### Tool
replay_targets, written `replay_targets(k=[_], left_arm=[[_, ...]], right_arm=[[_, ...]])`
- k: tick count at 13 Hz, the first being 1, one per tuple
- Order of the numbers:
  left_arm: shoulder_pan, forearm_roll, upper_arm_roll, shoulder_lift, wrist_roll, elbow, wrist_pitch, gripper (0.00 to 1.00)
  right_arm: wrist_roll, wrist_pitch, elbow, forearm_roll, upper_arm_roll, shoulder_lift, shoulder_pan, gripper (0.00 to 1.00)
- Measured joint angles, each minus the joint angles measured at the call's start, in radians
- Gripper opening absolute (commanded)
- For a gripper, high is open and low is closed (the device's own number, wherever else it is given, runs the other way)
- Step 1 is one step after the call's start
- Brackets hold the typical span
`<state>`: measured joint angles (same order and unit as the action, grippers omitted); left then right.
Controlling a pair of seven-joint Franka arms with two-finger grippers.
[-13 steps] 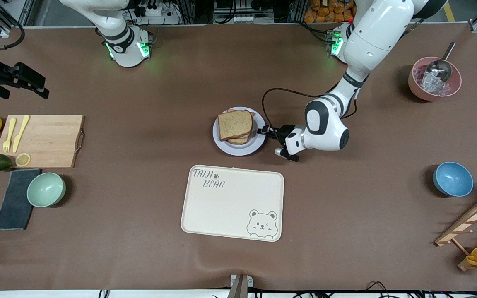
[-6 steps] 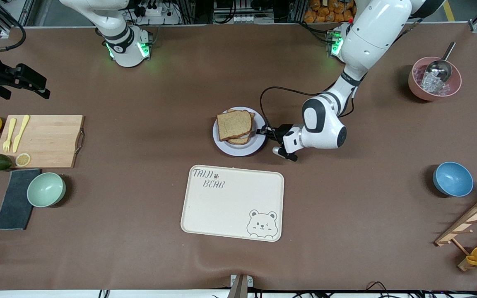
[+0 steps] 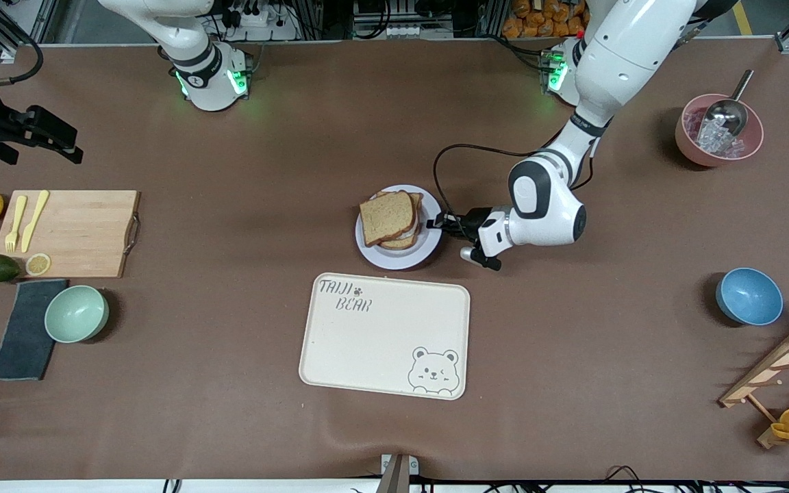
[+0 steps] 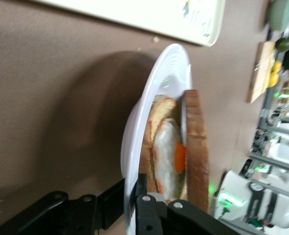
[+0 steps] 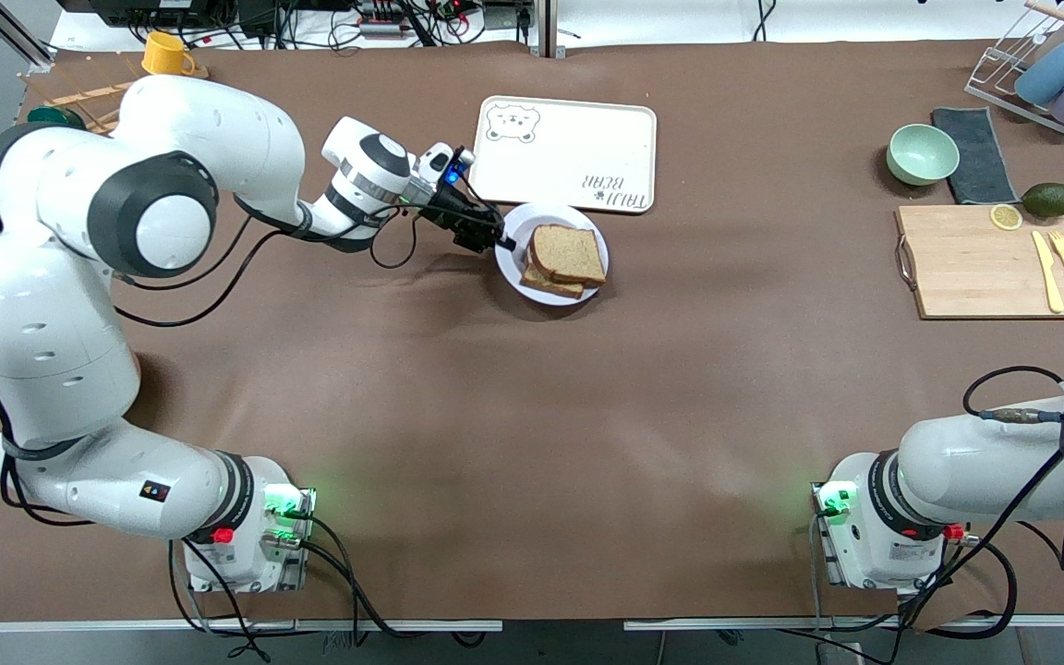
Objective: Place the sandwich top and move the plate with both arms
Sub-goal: 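Slide the plate with the left gripper onto the bear tray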
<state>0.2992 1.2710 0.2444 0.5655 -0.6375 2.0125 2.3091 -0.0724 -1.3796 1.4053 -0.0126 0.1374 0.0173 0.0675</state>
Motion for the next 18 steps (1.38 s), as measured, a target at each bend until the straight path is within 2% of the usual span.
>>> replay_targets(k=[4,7,9,12,18], left_arm=[[-0.098,0.091,0.092,-0.038,-0.01,0.004,0.011,0.0],[-0.194,0.238,0.164,-0.043,-0.12,0.006,0.011,0.0],[-0.212,0.346,0.176,-0.042,-0.175,-0.003,0.011,0.0],[-0.207,0.403,0.182,-0.013,-0.176,-0.075,0.045,0.0],[-0.152,0.436,0.185,0.173,-0.176,-0.277,0.209,0.0]], right_arm=[[0.0,-0.001,0.0,0.0,0.001,0.0,0.0,1.0],[0.0,-0.001,0.0,0.0,0.003,0.0,0.0,1.0],[0.0,-0.001,0.0,0.0,0.003,0.0,0.0,1.0],[0.0,-0.001,0.0,0.0,0.003,0.0,0.0,1.0],[0.0,-0.001,0.001,0.0,0.004,0.0,0.0,1.0]])
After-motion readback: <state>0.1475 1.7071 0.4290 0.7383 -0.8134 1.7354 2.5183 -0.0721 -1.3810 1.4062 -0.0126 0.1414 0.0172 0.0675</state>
